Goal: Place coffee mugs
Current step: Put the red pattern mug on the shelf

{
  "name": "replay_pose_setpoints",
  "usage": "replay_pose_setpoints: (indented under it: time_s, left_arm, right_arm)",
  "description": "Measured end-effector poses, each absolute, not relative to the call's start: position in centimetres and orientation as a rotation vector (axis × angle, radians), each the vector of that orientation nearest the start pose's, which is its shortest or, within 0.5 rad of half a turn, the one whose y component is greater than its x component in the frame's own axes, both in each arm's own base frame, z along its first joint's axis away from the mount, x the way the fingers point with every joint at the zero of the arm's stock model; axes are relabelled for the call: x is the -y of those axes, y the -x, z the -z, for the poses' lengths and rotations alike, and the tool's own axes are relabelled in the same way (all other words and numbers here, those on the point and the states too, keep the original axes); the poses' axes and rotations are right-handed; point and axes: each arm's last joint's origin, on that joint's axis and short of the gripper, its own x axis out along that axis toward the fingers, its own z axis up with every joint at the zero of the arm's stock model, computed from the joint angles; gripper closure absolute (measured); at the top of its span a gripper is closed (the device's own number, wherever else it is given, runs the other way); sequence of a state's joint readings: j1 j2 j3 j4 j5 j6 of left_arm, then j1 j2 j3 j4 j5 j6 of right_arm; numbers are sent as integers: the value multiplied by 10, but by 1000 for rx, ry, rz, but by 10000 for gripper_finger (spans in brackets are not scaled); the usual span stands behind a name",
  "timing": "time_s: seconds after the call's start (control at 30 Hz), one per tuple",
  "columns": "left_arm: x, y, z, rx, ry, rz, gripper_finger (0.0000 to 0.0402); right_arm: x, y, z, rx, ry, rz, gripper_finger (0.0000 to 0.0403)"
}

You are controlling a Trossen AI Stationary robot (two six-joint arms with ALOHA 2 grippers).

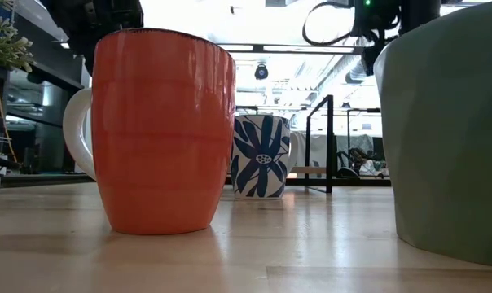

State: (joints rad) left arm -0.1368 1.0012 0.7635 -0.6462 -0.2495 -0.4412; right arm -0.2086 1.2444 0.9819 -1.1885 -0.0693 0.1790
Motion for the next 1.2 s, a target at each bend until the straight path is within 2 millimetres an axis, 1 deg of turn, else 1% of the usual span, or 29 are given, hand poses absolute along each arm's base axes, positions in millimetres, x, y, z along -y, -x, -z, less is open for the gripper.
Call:
replay_pose_setpoints:
  time_s: [0.13,0.2,0.73,0.83,1.2]
  left_arm:
    - [19,-190,-252,-825,244,-294,328]
    - [19,-190,-252,-823,251,-296,328]
    - [19,-190,-252,-823,252,-297,328]
    - [19,-190,-252,-824,246,-295,328]
    - [19,-190,-253,-821,264,-303,328]
  right_arm:
    - [39,-200,-237,-1371,-379,204,244]
    - [39,-199,-231,-1371,-386,201,243]
    - [38,-197,-231,-1372,-534,331,243]
    - [38,-198,-231,-1369,-518,317,243]
    - [40,-203,-232,-1326,-374,222,243]
